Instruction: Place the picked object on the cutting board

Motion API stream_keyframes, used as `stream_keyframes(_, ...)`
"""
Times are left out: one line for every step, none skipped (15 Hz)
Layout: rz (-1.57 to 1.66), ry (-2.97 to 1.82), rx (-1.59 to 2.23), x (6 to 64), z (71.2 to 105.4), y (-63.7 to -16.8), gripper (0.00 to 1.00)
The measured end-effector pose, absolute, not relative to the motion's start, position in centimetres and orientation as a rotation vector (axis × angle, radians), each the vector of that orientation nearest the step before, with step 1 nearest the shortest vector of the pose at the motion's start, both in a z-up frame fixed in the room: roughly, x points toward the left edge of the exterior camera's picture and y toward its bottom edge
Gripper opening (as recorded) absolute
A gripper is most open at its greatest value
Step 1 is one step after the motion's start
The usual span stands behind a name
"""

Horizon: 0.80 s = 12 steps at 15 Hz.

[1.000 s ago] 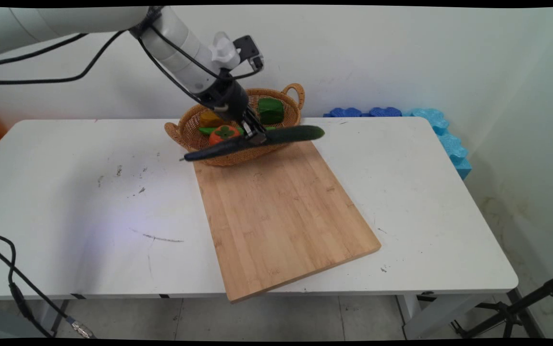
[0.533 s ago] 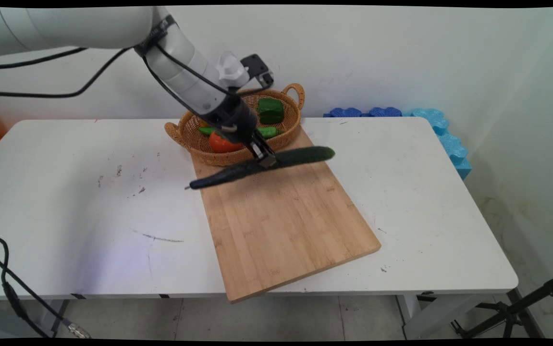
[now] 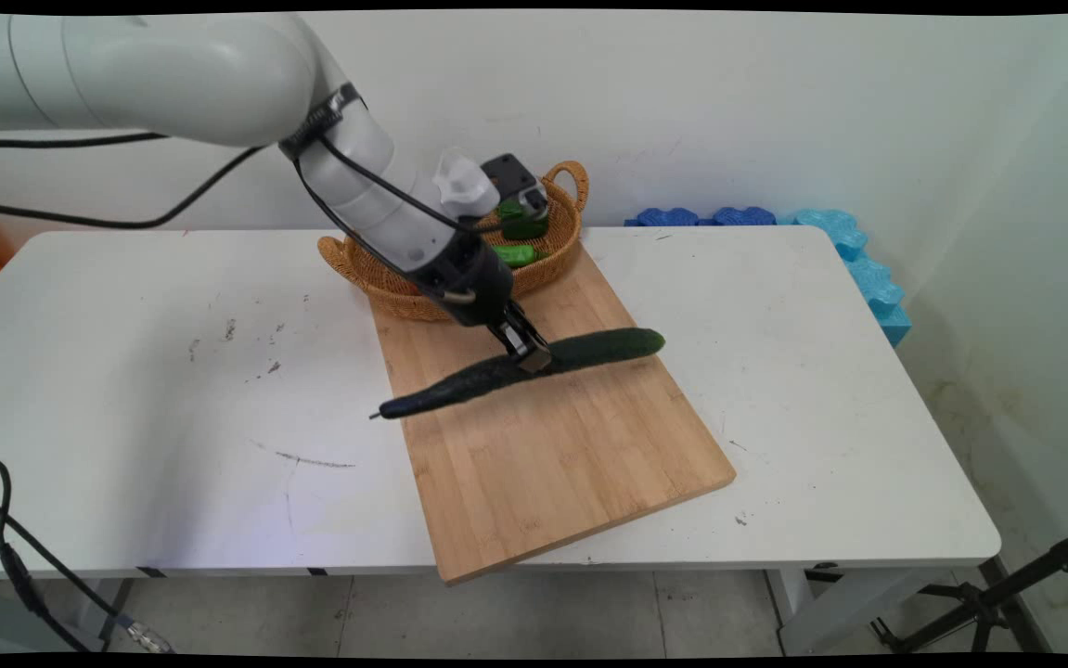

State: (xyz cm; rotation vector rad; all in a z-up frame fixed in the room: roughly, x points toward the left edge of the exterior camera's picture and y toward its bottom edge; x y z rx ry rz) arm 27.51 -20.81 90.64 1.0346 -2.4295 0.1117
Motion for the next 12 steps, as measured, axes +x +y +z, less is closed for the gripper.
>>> stream_keyframes(0.106,-2.428,1.036,27.3,90.4,-20.7,0.00)
stream_keyframes(0.099,-2.426,1.037,27.1,90.1,-20.6,0.00)
stream_keyframes(0.091,-2.425,1.037,26.8,89.7,-20.4,0.00)
stream_keyframes(0.086,-2.425,1.034,26.6,89.4,-20.3,0.00)
stream_keyframes(0.081,-2.427,1.028,26.4,89.0,-20.3,0.00)
stream_keyframes(0.078,-2.430,1.020,26.2,88.6,-20.2,0.00)
stream_keyframes(0.077,-2.431,1.015,26.2,88.4,-20.2,0.00)
stream_keyframes(0.076,-2.433,1.008,26.0,88.1,-20.1,0.00)
stream_keyframes(0.074,-2.435,1.000,25.9,87.8,-20.1,0.00)
stream_keyframes(0.072,-2.436,0.994,25.8,87.5,-20.1,0.00)
stream_keyframes(0.070,-2.437,0.988,25.6,87.2,-20.1,0.00)
stream_keyframes(0.068,-2.439,0.980,25.5,86.8,-20.0,0.00)
